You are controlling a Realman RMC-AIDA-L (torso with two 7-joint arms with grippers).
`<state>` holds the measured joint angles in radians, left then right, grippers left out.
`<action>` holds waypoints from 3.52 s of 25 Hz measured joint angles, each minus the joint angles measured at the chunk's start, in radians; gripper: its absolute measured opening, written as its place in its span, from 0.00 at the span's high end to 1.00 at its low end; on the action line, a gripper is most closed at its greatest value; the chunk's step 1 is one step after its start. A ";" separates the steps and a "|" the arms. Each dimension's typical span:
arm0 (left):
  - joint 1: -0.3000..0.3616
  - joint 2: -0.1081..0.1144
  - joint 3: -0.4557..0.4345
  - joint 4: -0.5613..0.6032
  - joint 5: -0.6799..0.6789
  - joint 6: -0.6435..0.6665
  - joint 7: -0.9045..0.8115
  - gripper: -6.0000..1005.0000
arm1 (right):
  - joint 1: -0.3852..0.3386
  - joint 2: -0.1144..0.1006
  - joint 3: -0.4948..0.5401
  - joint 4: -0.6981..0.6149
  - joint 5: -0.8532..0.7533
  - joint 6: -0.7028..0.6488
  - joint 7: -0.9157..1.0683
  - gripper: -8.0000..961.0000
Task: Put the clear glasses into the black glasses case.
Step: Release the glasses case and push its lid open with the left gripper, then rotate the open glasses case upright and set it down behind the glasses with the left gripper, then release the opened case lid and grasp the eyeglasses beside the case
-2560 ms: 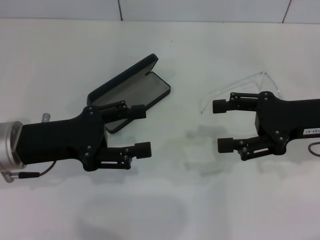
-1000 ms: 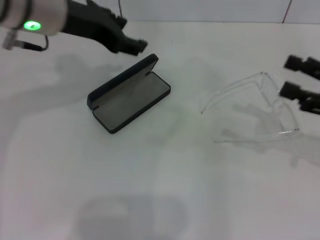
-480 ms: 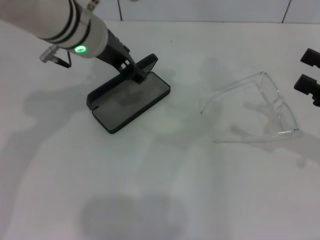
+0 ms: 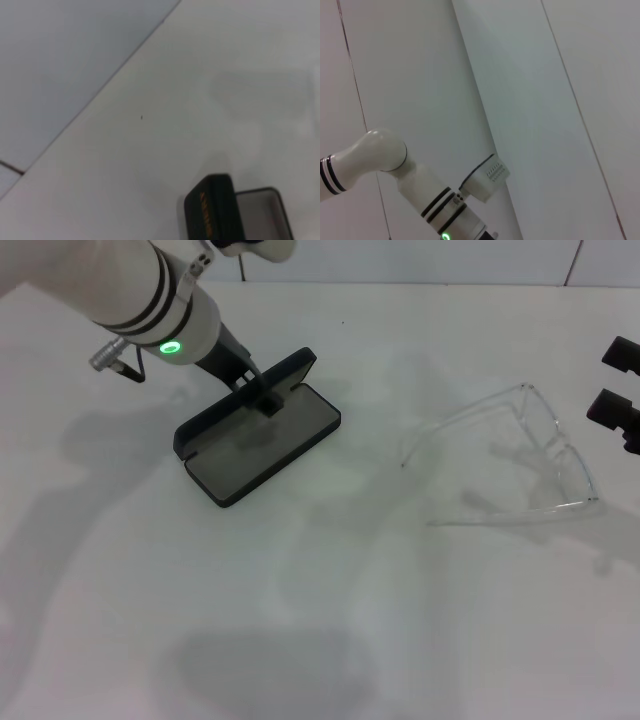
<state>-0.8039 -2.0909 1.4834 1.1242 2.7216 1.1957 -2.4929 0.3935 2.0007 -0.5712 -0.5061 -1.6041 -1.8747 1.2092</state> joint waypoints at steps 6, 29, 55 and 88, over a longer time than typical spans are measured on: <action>-0.028 0.001 0.001 -0.081 0.023 -0.020 -0.001 0.32 | -0.003 0.000 0.001 0.001 0.011 0.001 -0.001 0.09; -0.033 0.000 0.001 -0.084 0.021 0.036 0.005 0.76 | -0.026 -0.012 0.004 0.054 0.063 -0.006 -0.027 0.09; 0.263 -0.003 0.468 0.490 -0.123 0.044 0.273 0.78 | -0.106 -0.006 0.415 0.219 0.129 -0.044 -0.103 0.09; 0.356 0.000 0.360 0.641 -0.350 0.008 0.292 0.55 | -0.065 -0.049 0.224 0.057 0.010 0.013 0.083 0.09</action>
<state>-0.4479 -2.0913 1.8437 1.7653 2.3719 1.2032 -2.2008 0.3285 1.9522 -0.3477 -0.4496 -1.5941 -1.8613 1.2925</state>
